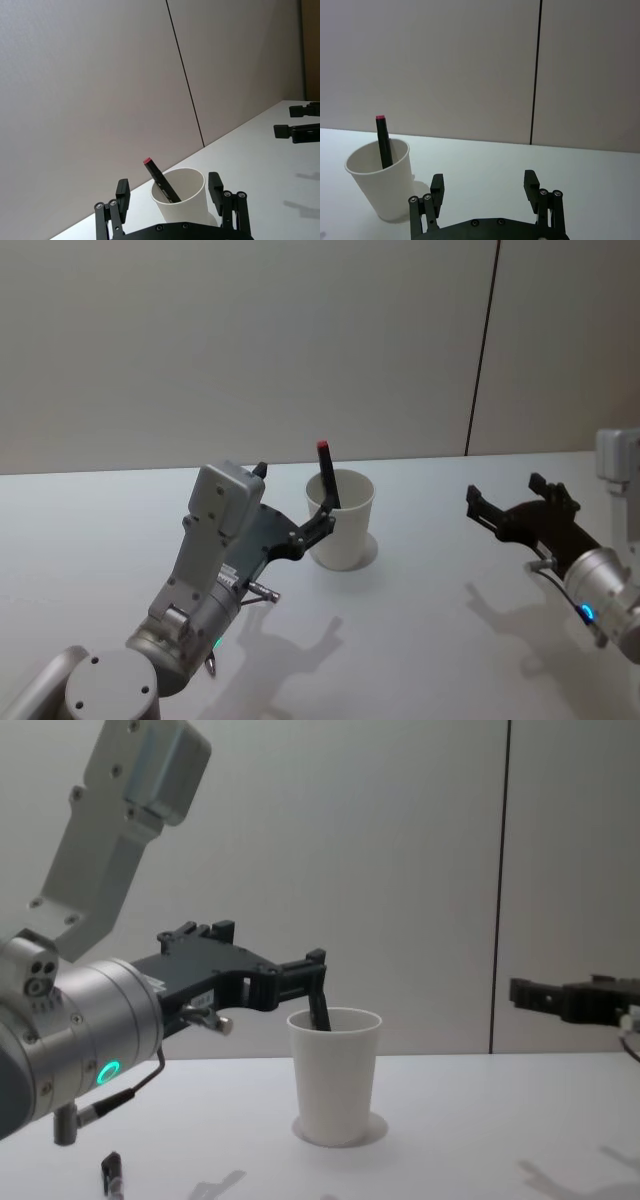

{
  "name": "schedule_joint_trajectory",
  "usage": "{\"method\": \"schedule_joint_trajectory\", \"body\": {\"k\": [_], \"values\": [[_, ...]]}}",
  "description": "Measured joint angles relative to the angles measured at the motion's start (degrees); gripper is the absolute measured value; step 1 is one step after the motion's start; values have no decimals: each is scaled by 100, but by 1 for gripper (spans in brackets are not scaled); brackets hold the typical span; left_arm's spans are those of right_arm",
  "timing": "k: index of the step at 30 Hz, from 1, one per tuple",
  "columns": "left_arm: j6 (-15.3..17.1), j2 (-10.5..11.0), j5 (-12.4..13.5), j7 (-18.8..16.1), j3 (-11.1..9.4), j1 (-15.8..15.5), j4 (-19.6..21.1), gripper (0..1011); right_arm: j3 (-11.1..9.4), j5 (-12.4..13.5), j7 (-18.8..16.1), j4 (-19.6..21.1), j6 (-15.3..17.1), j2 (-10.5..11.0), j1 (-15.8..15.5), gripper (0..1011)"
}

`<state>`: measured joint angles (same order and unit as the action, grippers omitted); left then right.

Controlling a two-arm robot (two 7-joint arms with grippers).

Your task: Place the pen into the pen holder.

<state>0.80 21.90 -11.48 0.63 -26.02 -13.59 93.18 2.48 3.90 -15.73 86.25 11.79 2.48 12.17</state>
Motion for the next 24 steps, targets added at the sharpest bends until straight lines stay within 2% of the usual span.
{"method": "schedule_joint_trajectory", "body": {"k": [6, 10, 24], "values": [[0, 0, 0, 0, 0, 0, 0, 1000, -52, 18, 32, 324, 327, 84, -206, 1002], [0, 0, 0, 0, 0, 0, 0, 1000, -68, 18, 47, 483, 437, 118, -298, 1002], [0, 0, 0, 0, 0, 0, 0, 1000, -79, -55, 79, 915, 650, 203, -540, 1002]]}}
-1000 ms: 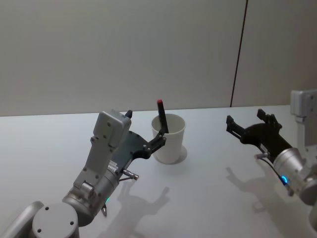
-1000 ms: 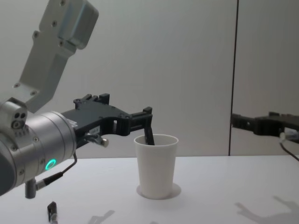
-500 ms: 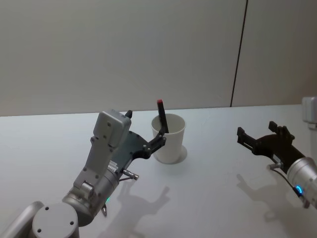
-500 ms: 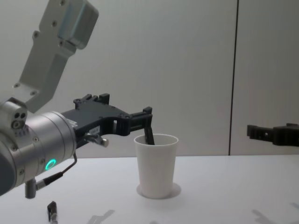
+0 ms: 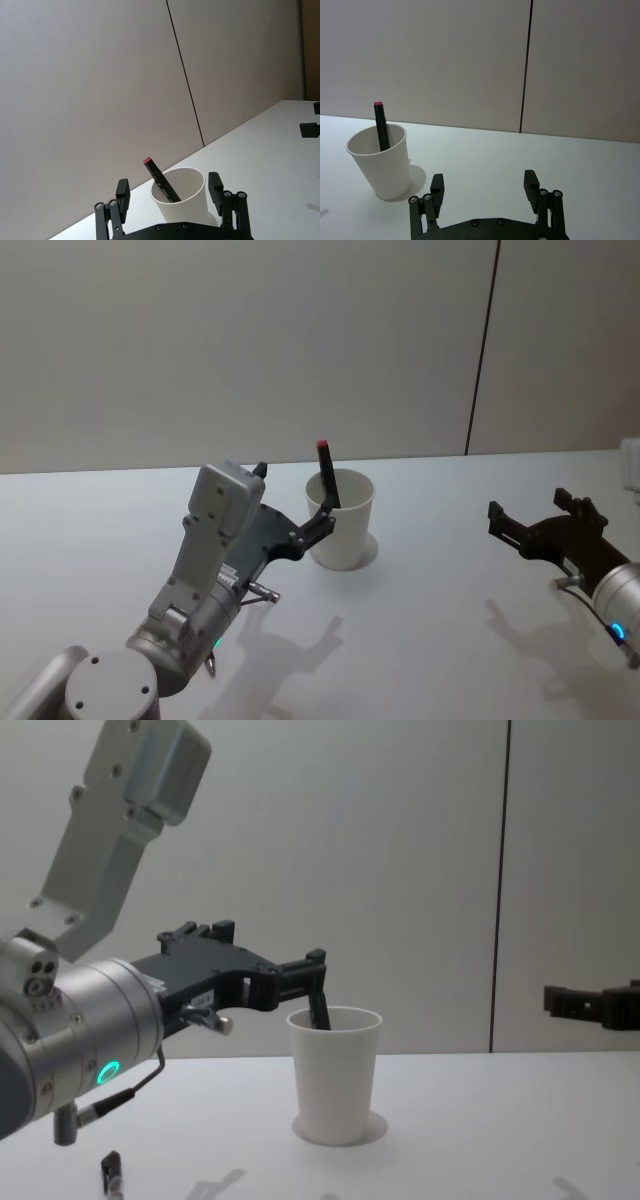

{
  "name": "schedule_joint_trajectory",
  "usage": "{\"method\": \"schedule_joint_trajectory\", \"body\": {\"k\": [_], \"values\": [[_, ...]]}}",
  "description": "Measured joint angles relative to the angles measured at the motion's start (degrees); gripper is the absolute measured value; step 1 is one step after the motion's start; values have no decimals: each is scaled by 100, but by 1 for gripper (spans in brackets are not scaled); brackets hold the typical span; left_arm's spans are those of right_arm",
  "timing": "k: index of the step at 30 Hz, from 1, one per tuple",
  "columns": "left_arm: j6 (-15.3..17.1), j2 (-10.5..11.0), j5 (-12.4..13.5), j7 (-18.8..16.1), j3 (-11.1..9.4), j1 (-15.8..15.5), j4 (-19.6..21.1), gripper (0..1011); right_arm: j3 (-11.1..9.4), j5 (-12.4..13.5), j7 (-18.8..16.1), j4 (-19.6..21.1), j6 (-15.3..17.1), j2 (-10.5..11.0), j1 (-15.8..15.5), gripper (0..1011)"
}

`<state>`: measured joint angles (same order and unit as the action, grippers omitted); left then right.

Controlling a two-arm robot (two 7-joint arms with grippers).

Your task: Place the pen into the pen holder.

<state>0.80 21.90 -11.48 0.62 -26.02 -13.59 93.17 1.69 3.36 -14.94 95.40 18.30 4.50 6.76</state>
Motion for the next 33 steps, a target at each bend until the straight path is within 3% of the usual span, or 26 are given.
{"method": "schedule_joint_trajectory", "body": {"k": [14, 23, 33], "values": [[138, -2, 106, 23, 3, 0, 25, 1000, 1, -31, 6, 155, 71, 28, -88, 1002], [643, -7, 127, -13, 24, 12, 155, 1000, 1, -39, 10, 199, 86, 34, -113, 1002], [1358, -7, -99, -291, 96, 69, 347, 1000, 2, -44, 10, 219, 94, 39, -123, 1002]]}}
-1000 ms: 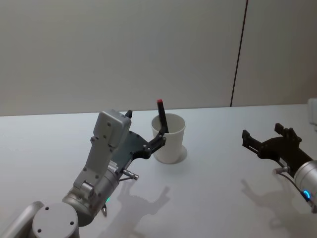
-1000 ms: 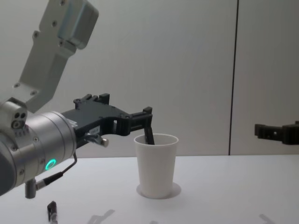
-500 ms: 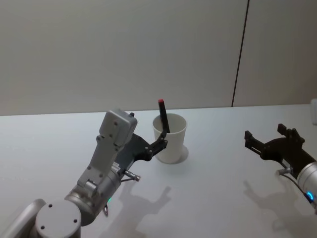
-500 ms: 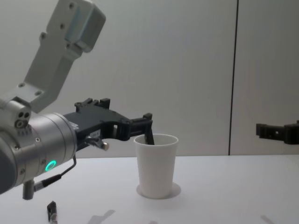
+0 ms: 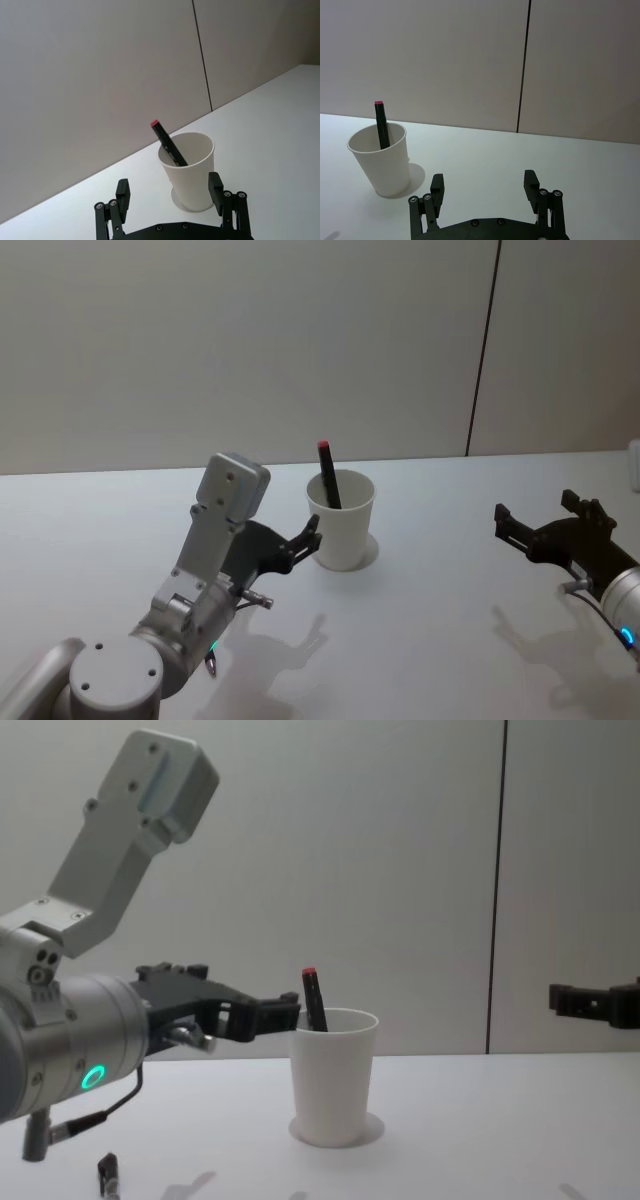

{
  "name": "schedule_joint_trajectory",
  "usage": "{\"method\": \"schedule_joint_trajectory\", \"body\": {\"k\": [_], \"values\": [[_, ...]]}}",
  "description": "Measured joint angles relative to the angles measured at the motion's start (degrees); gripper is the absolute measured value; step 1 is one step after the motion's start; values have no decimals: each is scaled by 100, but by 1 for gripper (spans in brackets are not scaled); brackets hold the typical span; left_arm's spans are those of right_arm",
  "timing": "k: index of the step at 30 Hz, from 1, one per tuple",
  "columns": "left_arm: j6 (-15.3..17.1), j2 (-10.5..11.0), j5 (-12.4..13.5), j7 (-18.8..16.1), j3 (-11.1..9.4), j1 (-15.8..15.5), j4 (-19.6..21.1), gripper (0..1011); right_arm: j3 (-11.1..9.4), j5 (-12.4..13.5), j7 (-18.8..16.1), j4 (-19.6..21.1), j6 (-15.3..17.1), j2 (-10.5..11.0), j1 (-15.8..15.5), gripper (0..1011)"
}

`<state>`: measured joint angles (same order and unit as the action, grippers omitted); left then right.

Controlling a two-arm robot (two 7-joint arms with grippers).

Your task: Place the pen into the pen holder.

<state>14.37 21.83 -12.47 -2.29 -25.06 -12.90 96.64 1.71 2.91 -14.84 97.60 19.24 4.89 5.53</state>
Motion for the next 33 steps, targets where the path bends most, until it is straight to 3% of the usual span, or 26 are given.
{"method": "schedule_joint_trajectory", "body": {"k": [19, 33], "values": [[1510, -125, -809, -1322, 184, 302, 365, 1000, 0, -1, -1, 14, 5, 1, -8, 1002], [2101, -151, -1216, -1823, 298, 527, 400, 1000, 0, 0, -1, 15, 5, 1, -9, 1002]]}}
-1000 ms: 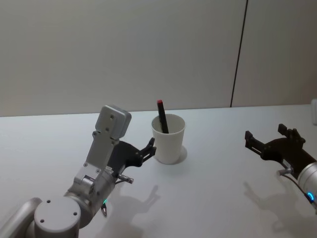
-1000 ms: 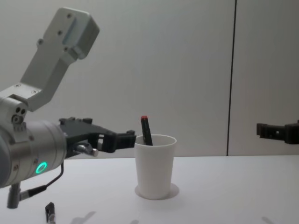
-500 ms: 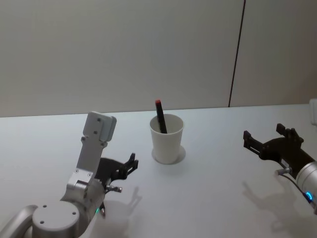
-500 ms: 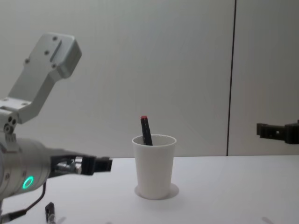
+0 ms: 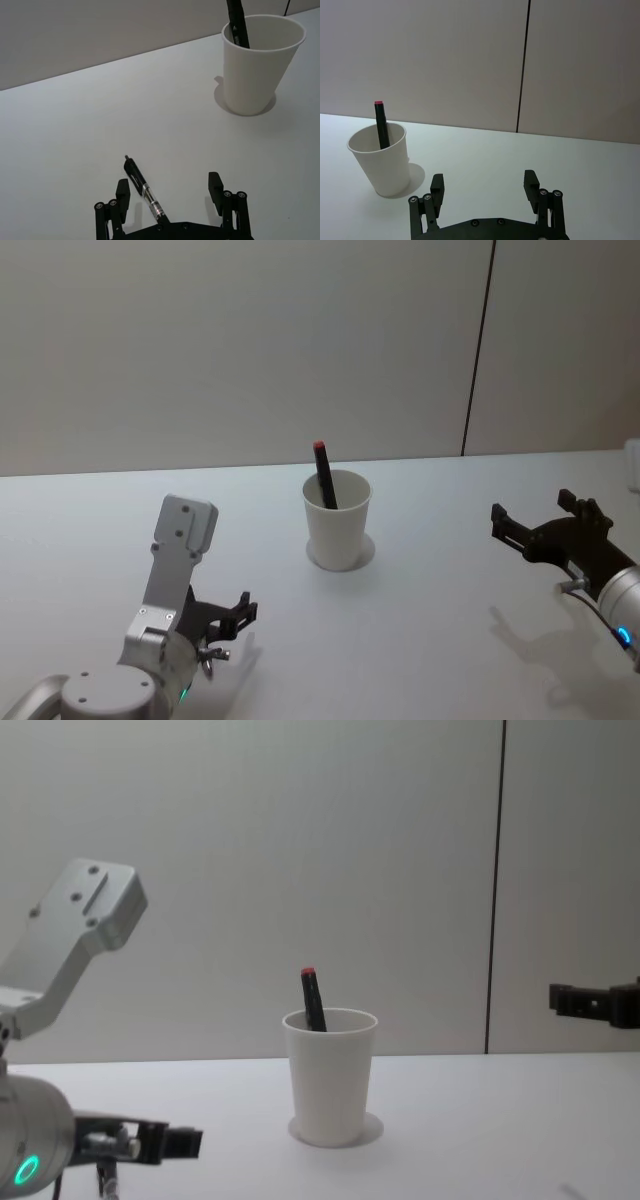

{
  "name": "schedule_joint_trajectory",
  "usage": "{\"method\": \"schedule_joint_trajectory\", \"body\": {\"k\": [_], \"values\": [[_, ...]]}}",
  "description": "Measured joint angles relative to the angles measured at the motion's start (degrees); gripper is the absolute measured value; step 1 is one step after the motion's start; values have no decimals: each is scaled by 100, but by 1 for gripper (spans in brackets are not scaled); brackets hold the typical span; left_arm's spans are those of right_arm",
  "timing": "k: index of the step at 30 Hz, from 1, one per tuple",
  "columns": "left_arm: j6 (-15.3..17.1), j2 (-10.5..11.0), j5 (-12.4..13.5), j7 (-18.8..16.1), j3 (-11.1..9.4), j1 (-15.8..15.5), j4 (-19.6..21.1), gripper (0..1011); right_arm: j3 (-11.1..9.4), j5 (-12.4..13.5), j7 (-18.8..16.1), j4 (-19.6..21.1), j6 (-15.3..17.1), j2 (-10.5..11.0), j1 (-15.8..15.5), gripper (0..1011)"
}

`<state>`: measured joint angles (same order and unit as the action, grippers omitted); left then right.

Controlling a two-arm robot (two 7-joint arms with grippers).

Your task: Place the pen into the pen holder.

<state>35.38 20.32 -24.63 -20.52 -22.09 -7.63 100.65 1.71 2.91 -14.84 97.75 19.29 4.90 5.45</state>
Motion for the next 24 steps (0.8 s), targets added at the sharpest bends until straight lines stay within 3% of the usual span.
{"method": "schedule_joint_trajectory", "body": {"k": [24], "values": [[371, -127, -362, -388, 208, 132, -202, 1000, 0, 0, 0, -1, -1, 0, 0, 1002]]}}
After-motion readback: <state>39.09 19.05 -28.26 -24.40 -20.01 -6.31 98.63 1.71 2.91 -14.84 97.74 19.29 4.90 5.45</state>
